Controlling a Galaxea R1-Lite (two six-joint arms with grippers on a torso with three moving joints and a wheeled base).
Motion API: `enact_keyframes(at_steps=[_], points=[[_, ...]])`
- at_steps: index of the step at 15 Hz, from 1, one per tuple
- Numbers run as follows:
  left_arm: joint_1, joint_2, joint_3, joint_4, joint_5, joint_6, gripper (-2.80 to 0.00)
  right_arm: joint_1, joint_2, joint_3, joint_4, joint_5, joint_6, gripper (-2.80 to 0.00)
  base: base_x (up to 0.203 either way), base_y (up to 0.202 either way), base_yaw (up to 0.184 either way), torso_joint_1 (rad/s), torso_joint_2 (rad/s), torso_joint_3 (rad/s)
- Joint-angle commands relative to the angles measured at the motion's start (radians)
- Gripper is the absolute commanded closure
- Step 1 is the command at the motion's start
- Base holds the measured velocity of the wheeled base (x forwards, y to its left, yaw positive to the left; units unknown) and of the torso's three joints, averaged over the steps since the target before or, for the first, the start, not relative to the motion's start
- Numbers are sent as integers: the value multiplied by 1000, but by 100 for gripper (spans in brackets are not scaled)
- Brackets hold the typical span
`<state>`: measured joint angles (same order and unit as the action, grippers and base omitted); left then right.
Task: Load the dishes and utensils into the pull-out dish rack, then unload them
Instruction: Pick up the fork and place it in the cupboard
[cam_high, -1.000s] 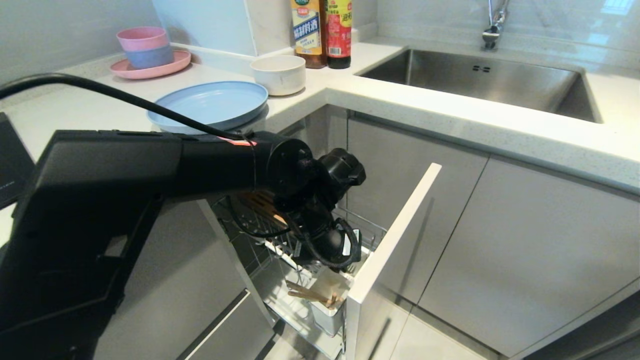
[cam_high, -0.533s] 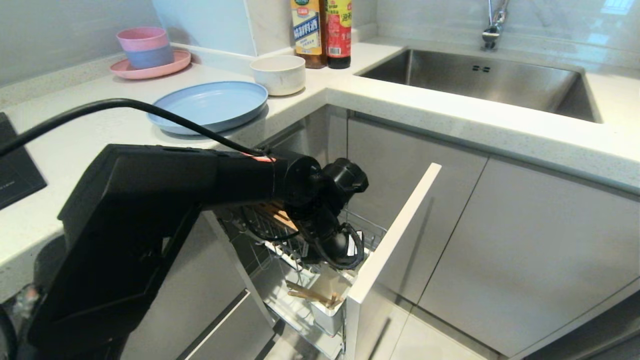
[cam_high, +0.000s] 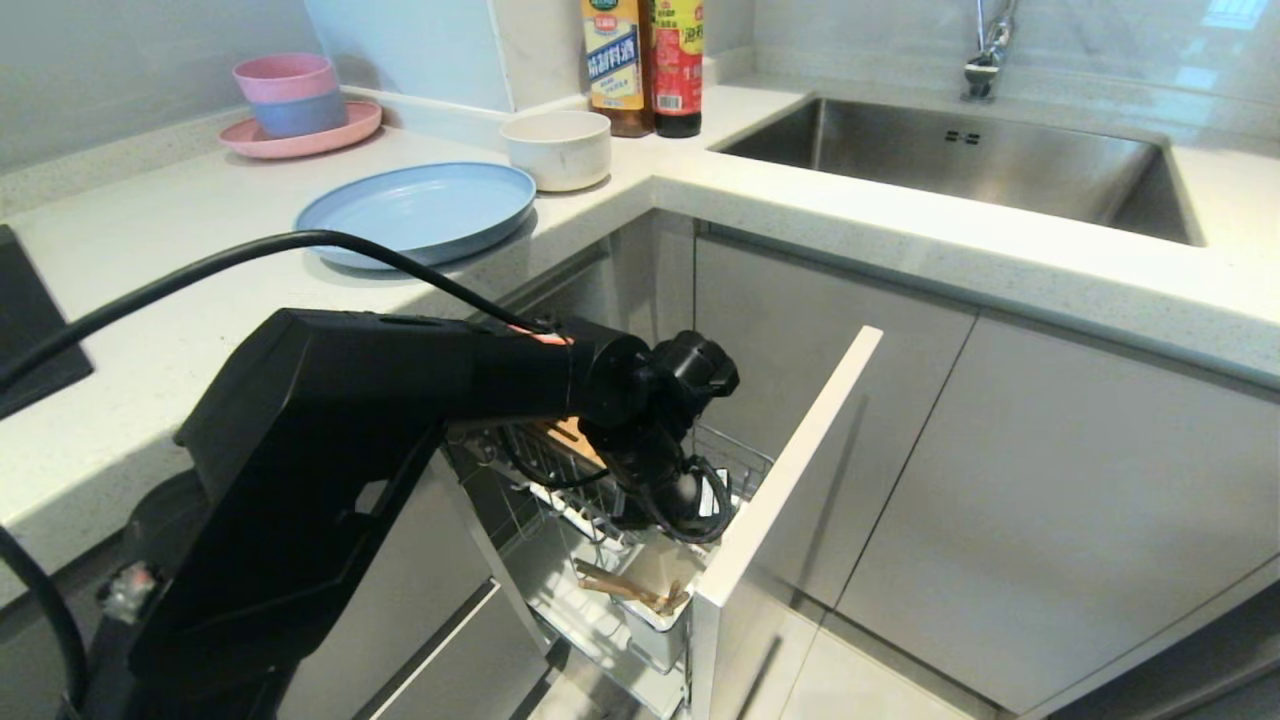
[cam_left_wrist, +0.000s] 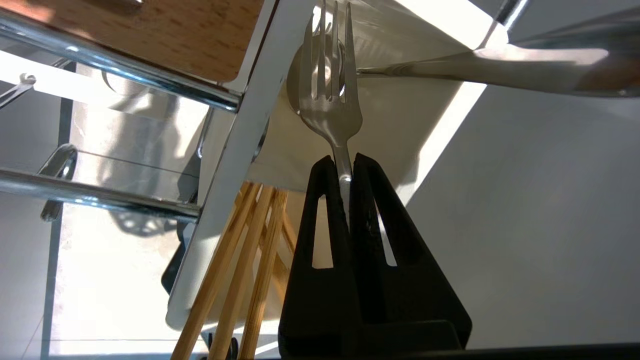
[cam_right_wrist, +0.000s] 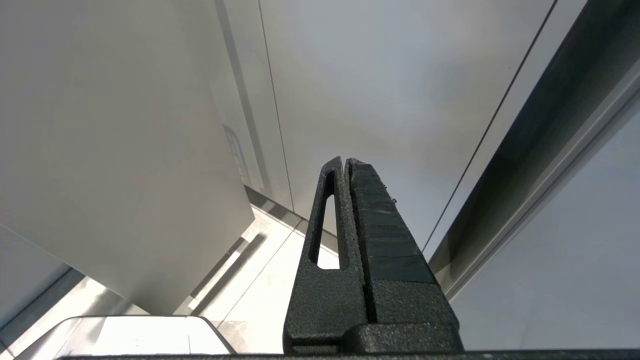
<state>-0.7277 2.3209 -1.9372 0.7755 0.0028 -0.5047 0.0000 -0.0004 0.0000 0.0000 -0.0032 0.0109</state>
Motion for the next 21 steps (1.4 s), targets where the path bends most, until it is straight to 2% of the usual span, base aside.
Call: enact_keyframes(at_steps=[1,5,6,14,21], points=[[1,5,0,2,0,-3,0,0,0,2,0,0,0,0,0,0,0,0,0,0],[-1,-2,1,5,0,-5,0,0,0,2,0,0,0,0,0,0,0,0,0,0],[-1,-8,1,5,2,-5,-280,0,0,2,0,0,0,0,0,0,0,0,0,0],[-3,-72,3,9,3,-13,-280,0,0,2,0,0,0,0,0,0,0,0,0,0],[-5,-232,4,62,41,-39,-280,0,0,2,0,0,0,0,0,0,0,0,0,0]])
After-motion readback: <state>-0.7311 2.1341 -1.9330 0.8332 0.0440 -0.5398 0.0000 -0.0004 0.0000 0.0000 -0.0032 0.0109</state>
